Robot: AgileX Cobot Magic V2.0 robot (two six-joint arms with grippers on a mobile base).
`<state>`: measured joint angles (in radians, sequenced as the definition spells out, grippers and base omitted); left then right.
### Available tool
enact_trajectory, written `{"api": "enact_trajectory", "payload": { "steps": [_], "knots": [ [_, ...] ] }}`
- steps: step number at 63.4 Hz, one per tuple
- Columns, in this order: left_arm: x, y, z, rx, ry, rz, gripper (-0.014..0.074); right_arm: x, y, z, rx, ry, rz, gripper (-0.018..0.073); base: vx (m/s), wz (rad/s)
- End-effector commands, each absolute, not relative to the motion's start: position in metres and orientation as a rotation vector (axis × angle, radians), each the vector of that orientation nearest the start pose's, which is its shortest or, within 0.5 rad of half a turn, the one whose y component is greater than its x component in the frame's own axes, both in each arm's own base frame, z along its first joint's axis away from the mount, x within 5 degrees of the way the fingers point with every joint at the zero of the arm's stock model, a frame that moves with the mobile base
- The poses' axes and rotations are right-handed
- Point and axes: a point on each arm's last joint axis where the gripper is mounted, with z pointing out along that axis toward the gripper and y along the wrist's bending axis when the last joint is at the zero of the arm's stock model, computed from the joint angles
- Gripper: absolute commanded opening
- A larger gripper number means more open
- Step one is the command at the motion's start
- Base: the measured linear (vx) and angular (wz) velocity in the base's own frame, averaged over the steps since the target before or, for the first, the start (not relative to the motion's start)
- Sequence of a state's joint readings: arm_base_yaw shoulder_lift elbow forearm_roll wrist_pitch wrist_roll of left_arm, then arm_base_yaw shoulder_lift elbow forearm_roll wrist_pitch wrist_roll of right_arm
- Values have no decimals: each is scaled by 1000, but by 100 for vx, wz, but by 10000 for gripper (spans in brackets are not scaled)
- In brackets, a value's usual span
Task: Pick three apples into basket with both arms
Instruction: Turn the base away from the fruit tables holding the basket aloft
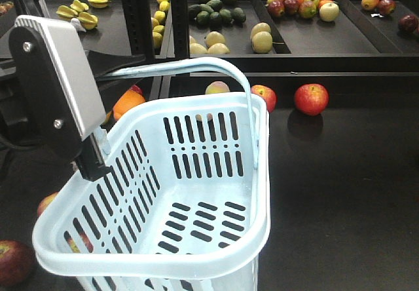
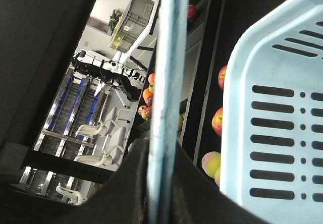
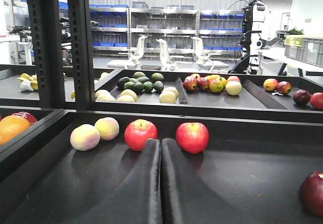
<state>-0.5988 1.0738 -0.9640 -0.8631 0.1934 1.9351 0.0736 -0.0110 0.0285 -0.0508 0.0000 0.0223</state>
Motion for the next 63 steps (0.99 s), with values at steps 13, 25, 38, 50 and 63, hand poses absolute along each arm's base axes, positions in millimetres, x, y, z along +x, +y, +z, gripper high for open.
{"api": "enact_trajectory", "payload": {
  "steps": [13, 25, 38, 50, 63],
  "knots": [
    [186, -139, 414, 1238, 1048, 255, -8, 57, 4, 206, -85, 1445, 24, -9, -2, 9],
    [186, -139, 414, 1238, 1048, 255, -8, 57, 4, 206, -85, 1445, 24, -9, -4, 15],
    [186, -139, 414, 1238, 1048, 255, -8, 57, 4, 206, -85, 1445, 24, -9, -5, 26],
    [186, -139, 414, 1238, 1048, 255, -8, 57, 4, 206, -85, 1445, 24, -9, -7, 40],
    [186, -139, 414, 1238, 1048, 255, -8, 57, 4, 206, -85, 1445, 24, -9, -9, 44]
  ]
}}
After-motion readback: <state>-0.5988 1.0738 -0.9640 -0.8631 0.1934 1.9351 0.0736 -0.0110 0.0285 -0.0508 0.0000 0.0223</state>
